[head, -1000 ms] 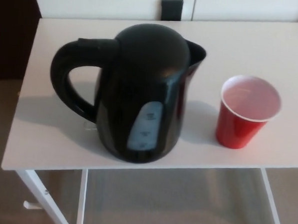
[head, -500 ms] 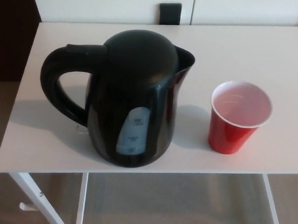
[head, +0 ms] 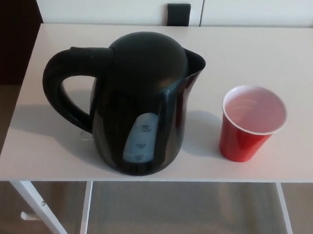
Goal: The robot walk towards a table in front and uses its left hand to pick up the pot from the base and pour water to the cup on the right hand side
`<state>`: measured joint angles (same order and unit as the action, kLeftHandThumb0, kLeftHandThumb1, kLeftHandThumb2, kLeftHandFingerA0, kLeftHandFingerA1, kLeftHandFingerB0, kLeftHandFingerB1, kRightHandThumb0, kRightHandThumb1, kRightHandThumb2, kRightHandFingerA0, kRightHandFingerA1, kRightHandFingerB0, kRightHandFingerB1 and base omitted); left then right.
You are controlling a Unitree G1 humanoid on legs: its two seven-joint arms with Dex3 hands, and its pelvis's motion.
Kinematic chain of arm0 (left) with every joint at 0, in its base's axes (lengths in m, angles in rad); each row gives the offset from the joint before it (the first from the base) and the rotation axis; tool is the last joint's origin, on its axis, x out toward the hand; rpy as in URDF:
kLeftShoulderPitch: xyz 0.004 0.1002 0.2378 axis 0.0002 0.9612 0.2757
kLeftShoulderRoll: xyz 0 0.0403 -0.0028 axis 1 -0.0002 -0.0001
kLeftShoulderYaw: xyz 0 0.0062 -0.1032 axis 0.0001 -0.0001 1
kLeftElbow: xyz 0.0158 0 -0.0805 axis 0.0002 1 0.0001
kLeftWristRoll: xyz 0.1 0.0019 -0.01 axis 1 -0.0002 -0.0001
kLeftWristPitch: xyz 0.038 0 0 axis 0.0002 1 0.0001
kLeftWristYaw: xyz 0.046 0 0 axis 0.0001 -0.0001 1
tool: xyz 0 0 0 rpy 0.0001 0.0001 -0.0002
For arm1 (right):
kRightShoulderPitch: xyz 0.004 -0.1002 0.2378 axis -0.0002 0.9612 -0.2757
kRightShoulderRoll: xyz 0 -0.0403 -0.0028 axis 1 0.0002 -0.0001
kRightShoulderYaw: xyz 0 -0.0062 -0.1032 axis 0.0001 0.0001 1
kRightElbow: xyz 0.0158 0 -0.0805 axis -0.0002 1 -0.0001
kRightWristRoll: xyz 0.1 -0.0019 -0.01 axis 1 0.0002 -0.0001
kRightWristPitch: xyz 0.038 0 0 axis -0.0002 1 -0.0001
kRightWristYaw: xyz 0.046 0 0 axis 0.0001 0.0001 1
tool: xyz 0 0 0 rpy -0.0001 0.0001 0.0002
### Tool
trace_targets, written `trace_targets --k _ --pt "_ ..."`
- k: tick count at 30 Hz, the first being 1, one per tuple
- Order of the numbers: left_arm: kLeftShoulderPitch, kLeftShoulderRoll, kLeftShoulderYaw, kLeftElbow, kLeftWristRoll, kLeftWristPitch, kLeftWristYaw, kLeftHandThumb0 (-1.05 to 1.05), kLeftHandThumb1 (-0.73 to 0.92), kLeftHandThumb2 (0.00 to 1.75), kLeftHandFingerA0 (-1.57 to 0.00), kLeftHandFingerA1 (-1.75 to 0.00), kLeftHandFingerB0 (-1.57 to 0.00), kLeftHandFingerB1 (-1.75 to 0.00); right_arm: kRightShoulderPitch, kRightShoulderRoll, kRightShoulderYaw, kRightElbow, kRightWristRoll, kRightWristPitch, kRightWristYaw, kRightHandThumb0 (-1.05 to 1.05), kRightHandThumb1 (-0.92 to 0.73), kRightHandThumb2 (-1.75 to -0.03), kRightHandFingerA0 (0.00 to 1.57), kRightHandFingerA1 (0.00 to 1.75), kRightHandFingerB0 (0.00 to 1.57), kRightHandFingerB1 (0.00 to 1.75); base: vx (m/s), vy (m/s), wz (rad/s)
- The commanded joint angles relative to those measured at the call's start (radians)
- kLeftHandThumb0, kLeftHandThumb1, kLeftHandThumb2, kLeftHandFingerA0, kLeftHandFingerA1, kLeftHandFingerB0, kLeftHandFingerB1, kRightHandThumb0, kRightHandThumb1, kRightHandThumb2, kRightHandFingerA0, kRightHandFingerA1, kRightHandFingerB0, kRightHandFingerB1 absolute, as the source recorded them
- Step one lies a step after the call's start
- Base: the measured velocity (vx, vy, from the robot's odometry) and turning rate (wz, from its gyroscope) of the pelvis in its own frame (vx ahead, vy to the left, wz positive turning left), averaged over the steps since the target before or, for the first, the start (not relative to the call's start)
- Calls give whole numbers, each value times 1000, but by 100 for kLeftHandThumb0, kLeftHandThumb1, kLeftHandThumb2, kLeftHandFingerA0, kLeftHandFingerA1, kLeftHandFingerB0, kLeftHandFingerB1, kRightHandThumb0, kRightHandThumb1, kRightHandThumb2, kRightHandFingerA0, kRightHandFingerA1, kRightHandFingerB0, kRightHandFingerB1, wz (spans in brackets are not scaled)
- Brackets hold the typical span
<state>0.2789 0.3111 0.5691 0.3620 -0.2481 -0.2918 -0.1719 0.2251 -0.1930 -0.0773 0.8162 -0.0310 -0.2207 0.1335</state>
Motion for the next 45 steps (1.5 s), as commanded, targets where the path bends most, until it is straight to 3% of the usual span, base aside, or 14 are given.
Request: trace_targets --k 1,5,12,13,16,17,18,24,44,45 --pt "-12 103 43 -600 -186 239 40 -23 33 88 -11 -53 -11 -51 -14 -21 -37 18 34 8 3 -31 -54 -55 75 56 60 48 0 0 0" --pt "-110 135 -72 -695 -147 312 -1 -21 38 88 -2 -49 0 -47 -6 -15 -43 -3 42 26 2 -30 -54 -55 72 55 59 48 0 0 0" --pt "-271 113 -239 -580 -38 393 -36 -23 31 84 -2 -50 0 -48 6 -11 -47 -20 40 25 2 -30 -54 -55 73 57 59 48 0 0 0" --pt "-287 104 -259 -555 -33 400 -36 -36 42 57 -10 -36 -8 -30 3 -12 -48 -14 38 22 1 -30 -54 -55 74 57 60 48 0 0 0" --pt "-313 88 -296 -514 -14 404 -32 -38 41 58 -11 -37 -9 -29 -3 -14 -50 0 39 19 6 -30 -54 -55 73 57 59 48 0 0 0" --pt "-320 85 -310 -498 -2 400 -32 -35 28 68 -6 -44 0 -37 -5 -12 -53 2 41 23 4 -29 -53 -55 73 57 59 48 0 0 0" --pt "-329 81 -327 -481 20 400 -26 -24 28 82 -2 -49 0 -47 -5 -11 -54 2 42 28 3 -30 -55 -55 75 56 60 47 0 0 0" --pt "-375 71 -394 -412 71 406 -2 -24 32 85 -2 -49 0 -47 -10 -13 -61 4 45 22 18 -30 -55 -55 73 57 59 48 0 0 0" --pt "-418 29 -435 -347 131 402 17 -26 32 86 0 -47 0 -47 -27 -17 -61 12 47 34 13 -30 -54 -55 73 55 60 47 0 0 0" --pt "-423 27 -433 -344 126 403 11 -48 41 63 -16 -36 -8 -32 -29 -15 -63 12 51 34 14 -30 -54 -55 71 56 60 48 0 0 0"
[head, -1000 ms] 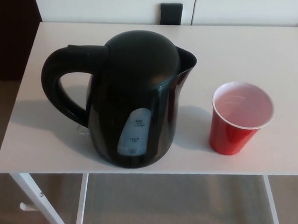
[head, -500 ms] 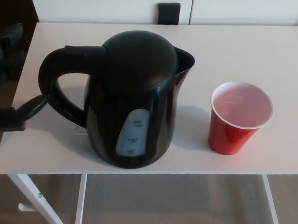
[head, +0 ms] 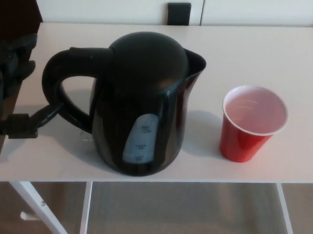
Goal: The robot walk towards a table in front and uses its left hand to pick up the pot from the base and pour water to the cup on the right hand side
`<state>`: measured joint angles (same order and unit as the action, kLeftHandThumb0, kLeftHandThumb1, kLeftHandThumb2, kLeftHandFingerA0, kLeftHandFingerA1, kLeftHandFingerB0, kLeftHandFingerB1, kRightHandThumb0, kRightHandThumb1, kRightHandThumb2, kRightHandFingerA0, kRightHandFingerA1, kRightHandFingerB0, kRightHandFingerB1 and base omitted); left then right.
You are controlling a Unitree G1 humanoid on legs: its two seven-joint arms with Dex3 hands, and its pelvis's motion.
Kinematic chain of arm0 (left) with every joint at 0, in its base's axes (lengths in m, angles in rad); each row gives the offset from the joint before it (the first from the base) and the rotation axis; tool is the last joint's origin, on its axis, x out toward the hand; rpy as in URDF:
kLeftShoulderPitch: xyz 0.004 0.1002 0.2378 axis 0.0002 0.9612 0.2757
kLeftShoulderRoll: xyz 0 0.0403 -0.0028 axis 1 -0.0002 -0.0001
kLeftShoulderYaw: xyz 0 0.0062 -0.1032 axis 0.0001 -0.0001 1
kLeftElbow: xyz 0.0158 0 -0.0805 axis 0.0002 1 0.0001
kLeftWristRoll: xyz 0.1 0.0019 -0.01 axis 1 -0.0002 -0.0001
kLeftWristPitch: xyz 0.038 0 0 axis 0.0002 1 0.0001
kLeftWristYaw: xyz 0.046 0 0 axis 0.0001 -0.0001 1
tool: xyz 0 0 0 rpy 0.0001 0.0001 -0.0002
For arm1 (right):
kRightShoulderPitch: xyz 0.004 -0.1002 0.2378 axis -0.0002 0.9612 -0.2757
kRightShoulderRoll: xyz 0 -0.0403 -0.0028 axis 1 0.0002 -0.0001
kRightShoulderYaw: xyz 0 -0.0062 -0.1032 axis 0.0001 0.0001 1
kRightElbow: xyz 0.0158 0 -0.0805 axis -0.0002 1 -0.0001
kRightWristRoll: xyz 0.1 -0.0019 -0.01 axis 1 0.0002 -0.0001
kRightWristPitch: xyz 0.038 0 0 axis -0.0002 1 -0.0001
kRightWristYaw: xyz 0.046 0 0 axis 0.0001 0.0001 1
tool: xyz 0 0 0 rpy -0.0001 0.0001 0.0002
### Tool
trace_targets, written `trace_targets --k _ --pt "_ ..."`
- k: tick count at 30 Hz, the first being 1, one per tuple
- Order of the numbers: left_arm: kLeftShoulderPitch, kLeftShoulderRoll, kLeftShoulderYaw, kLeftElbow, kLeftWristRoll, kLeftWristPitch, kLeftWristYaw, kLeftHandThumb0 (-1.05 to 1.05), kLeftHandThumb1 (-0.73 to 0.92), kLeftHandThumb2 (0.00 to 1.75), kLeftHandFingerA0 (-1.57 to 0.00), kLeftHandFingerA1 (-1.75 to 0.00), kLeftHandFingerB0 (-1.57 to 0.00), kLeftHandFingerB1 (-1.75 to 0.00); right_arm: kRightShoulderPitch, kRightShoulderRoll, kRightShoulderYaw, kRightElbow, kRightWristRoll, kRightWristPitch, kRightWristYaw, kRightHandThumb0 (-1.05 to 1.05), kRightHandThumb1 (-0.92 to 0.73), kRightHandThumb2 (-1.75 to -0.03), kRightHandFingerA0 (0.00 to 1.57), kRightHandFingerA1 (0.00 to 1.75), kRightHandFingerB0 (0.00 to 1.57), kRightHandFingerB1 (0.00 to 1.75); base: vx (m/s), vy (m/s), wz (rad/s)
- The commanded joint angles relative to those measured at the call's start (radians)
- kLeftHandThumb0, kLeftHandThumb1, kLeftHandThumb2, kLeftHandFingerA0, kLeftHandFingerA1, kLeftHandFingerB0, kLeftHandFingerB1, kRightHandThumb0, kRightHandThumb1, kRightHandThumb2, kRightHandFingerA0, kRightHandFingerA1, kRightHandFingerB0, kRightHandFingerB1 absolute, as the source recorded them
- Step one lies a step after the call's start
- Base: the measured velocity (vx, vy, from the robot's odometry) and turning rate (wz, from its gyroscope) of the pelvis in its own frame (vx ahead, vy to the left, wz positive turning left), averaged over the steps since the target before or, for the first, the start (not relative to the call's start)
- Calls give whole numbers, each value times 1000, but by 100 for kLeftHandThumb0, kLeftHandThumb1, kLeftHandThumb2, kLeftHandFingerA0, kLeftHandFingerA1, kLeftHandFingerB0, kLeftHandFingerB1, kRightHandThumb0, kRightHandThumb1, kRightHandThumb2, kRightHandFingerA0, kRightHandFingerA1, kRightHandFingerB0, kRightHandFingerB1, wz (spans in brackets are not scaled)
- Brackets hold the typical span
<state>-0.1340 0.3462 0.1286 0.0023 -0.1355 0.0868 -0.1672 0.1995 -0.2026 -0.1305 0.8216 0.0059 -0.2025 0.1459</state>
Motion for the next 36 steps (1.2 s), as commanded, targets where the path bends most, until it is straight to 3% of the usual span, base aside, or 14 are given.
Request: trace_targets --k 1,5,7,13,14,16,36 --pt "-14 -12 6 16 16 24 8 -48 41 63 -21 -38 -11 -33 -5 -6 -9 8 14 15 2 -31 -53 -55 69 54 60 48 0 0 0" --pt "-26 -21 0 14 26 29 14 -48 41 63 -23 -38 -13 -34 -13 -14 -1 19 4 7 5 -31 -53 -55 66 53 58 48 0 0 0" --pt "-36 -28 -10 13 39 37 15 -50 42 65 -26 -39 -19 -35 -12 -18 -1 18 2 2 4 -31 -53 -55 73 55 59 47 0 0 0" --pt "-39 -32 -26 -1 62 50 20 -50 43 66 -25 -40 -21 -37 -13 -14 -2 6 3 16 -6 -31 -55 -55 75 56 59 47 0 0 0" --pt "-37 -34 -28 -4 63 47 20 -44 50 56 -30 -34 -24 -30 -12 -15 -4 4 5 14 -2 -31 -53 -56 76 58 60 48 0 0 0" --pt "-36 -38 -31 -4 66 37 19 -50 43 67 -25 -40 -21 -37 -13 -15 -5 3 7 12 0 -32 -53 -56 77 57 60 48 0 0 0" --pt "-59 -78 -55 -1 59 74 2 -51 45 68 -27 -40 -22 -37 -31 -15 -12 -21 13 41 -6 -29 -54 -55 73 55 60 48 0 0 0"
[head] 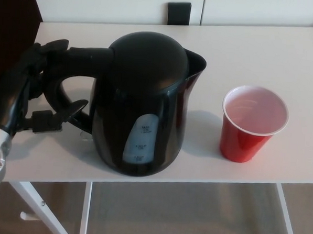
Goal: The robot walk towards a table in front and uses its left hand to pick up the pot from the base and pour water to the cup on the right hand side
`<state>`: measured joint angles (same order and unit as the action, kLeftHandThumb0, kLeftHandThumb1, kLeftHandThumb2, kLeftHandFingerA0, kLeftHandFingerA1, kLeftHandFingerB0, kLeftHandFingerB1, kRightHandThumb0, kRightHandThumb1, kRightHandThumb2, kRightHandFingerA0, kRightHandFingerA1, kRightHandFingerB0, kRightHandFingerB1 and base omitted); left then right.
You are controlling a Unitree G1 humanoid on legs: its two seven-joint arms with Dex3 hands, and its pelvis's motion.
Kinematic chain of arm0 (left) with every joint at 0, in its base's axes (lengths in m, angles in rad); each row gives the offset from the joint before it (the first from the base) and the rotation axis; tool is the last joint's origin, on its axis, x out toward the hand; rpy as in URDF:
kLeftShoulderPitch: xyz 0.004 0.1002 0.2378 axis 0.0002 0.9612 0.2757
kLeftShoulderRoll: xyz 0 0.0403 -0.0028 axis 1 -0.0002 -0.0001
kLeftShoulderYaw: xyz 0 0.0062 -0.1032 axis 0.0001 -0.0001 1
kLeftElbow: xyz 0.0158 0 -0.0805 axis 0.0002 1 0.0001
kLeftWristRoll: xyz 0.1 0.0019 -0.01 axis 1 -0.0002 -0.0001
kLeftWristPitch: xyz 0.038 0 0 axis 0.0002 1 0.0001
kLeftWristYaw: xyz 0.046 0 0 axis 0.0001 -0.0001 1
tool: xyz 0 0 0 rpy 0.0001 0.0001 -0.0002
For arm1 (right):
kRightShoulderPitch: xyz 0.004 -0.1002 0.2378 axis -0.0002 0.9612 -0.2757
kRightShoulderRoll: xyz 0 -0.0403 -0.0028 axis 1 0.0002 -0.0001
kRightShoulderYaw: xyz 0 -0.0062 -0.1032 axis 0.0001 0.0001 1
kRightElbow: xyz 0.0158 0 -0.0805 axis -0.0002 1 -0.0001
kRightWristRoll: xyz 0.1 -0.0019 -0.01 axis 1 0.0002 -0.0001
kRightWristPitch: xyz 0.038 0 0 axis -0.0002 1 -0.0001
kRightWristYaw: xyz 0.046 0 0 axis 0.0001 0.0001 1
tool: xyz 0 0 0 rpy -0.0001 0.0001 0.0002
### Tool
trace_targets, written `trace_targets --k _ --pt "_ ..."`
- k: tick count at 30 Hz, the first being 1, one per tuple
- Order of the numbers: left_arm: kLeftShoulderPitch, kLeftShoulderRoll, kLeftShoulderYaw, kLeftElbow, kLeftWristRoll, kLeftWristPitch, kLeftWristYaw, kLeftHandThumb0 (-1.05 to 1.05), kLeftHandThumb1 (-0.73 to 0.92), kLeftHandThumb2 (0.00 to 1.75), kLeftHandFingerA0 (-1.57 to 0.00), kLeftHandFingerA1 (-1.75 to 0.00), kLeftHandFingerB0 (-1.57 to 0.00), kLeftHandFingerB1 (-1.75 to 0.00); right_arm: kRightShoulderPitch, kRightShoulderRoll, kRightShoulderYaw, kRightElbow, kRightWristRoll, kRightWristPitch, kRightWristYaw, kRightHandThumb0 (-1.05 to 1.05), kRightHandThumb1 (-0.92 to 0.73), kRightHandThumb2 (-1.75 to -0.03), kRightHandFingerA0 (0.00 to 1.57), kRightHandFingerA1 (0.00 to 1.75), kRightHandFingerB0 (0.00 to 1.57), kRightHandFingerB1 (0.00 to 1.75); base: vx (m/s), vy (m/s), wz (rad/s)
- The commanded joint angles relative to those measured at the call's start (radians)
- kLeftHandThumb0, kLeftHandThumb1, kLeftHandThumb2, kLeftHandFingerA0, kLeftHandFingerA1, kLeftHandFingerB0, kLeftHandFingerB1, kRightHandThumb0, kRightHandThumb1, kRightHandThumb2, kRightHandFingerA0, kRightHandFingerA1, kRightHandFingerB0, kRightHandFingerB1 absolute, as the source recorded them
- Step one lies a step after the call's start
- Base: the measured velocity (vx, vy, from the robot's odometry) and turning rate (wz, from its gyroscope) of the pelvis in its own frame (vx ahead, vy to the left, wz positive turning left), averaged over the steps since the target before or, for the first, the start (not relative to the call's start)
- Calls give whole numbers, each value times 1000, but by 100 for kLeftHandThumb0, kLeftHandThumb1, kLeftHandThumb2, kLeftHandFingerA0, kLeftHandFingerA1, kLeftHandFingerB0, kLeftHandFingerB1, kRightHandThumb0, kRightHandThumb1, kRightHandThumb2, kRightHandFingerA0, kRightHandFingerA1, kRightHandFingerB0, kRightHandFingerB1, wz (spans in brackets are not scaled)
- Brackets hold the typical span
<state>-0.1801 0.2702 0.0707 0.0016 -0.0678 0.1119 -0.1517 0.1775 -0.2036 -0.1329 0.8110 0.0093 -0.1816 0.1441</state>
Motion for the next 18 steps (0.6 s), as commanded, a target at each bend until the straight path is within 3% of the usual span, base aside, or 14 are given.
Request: trace_targets --k 1,2,3,4,13,18 --pt "-14 -2 3 0 -9 51 -14 -51 45 68 -27 -40 -22 -37 -10 -14 -10 -10 10 20 -4 -29 -54 -55 73 55 60 48 0 0 0" --pt "-17 -4 2 6 -8 48 -16 -44 52 57 -34 -34 -26 -30 -11 -15 -10 -8 9 17 -2 -30 -55 -55 73 54 59 47 0 0 0" --pt "-19 -6 1 14 -8 42 -17 -44 52 57 -34 -34 -26 -30 -11 -16 -8 -7 7 14 -1 -30 -55 -55 73 54 59 47 0 0 0" --pt "-21 -7 -1 17 -5 40 -17 -51 45 68 -29 -41 -23 -38 -12 -16 -10 -7 8 17 -3 -30 -54 -55 73 54 59 47 0 0 0" --pt "-41 -3 -17 52 32 21 -6 -54 44 70 -34 -43 -25 -39 -13 -15 -16 -23 16 28 4 -30 -56 -56 70 52 58 47 0 0 0" --pt "-45 5 -15 80 35 -9 -14 -53 44 70 -34 -43 -26 -40 -22 -14 -14 -15 8 35 -8 -30 -56 -56 75 55 61 47 0 0 0"
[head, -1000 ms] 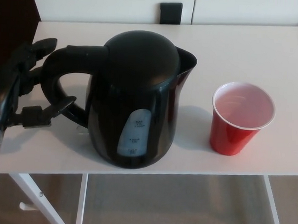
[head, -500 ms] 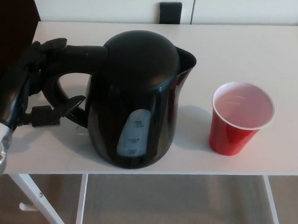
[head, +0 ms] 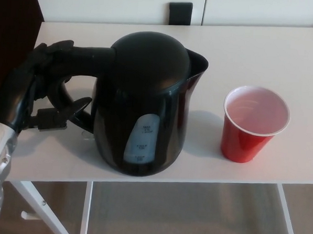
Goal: The robot walk towards a table in front and uses its left hand to pick up the pot from the base and pour water to the cup on the right hand side
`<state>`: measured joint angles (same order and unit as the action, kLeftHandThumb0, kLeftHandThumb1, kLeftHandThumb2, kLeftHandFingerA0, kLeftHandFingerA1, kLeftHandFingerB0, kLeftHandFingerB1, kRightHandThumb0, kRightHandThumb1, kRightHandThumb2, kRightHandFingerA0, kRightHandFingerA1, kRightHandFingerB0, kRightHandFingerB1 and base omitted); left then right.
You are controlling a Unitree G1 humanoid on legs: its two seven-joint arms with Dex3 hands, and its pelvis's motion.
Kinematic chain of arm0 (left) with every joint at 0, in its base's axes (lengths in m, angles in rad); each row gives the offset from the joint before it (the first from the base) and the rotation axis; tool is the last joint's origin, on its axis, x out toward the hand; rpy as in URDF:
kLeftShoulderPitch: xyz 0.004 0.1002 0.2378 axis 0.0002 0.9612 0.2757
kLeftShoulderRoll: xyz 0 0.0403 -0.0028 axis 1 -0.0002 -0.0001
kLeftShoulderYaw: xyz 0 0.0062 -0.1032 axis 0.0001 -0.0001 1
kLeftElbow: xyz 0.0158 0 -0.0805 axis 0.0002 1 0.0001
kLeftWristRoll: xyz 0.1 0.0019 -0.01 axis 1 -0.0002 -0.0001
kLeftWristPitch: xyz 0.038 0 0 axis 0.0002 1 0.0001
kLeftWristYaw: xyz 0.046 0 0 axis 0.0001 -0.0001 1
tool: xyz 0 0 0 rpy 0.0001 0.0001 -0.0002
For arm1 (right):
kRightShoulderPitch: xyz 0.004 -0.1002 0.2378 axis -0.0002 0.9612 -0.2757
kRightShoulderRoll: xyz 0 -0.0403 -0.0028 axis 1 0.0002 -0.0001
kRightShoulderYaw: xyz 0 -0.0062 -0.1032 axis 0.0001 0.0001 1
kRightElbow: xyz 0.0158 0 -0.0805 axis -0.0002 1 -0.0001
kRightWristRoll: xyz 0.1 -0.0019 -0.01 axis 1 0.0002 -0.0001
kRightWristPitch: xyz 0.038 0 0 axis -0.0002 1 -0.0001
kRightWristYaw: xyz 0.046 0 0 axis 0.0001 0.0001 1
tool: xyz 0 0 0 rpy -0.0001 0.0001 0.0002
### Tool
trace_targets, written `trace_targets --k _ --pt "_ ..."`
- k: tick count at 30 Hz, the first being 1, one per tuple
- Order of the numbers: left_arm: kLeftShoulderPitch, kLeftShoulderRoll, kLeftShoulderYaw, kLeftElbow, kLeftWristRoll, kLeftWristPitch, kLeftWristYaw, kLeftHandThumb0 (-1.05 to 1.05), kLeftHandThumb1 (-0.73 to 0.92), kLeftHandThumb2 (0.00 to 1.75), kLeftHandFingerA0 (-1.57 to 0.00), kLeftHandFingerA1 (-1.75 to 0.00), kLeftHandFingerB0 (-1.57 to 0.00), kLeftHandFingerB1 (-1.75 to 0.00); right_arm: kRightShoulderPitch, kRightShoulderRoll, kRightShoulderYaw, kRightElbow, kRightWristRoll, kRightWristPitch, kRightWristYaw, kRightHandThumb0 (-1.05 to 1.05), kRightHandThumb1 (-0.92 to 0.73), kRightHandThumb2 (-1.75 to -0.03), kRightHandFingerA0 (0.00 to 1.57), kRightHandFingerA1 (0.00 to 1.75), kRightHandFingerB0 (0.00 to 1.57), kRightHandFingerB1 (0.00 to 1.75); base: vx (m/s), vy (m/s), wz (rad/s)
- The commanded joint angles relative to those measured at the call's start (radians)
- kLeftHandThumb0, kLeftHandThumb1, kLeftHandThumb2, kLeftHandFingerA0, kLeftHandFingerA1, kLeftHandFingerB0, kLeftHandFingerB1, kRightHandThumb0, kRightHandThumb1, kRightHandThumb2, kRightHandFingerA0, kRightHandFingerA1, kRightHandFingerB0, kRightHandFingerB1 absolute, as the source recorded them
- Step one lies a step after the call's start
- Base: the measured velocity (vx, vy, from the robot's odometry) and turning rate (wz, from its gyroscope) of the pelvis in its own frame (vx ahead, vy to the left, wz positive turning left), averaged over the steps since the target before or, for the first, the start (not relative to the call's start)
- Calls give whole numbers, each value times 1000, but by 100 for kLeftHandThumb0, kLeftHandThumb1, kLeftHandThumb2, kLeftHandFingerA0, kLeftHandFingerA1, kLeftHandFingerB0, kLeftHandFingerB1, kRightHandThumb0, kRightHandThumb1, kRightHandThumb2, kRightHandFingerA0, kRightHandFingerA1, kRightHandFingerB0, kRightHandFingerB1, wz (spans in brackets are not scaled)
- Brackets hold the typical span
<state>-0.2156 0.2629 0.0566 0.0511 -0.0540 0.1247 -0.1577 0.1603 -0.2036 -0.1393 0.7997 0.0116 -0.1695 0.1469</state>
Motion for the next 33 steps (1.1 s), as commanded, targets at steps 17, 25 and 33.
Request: trace_targets --k 17,25,33 --pt "-220 140 -20 271 73 -44 -65 -55 44 71 -37 -45 -27 -40 -27 -18 -3 -11 3 37 2 -30 -57 -56 70 53 59 47 0 0 0" --pt "-381 176 -29 422 18 -46 -214 -33 75 64 -102 -49 -42 -34 -30 -19 8 -14 -6 40 2 -31 -58 -57 71 53 59 47 0 0 0" --pt "-450 103 -81 340 -78 79 -393 -4 77 75 -119 -128 -89 -74 -39 -22 8 -9 -1 40 8 -35 -59 -57 66 50 58 46 0 0 0"
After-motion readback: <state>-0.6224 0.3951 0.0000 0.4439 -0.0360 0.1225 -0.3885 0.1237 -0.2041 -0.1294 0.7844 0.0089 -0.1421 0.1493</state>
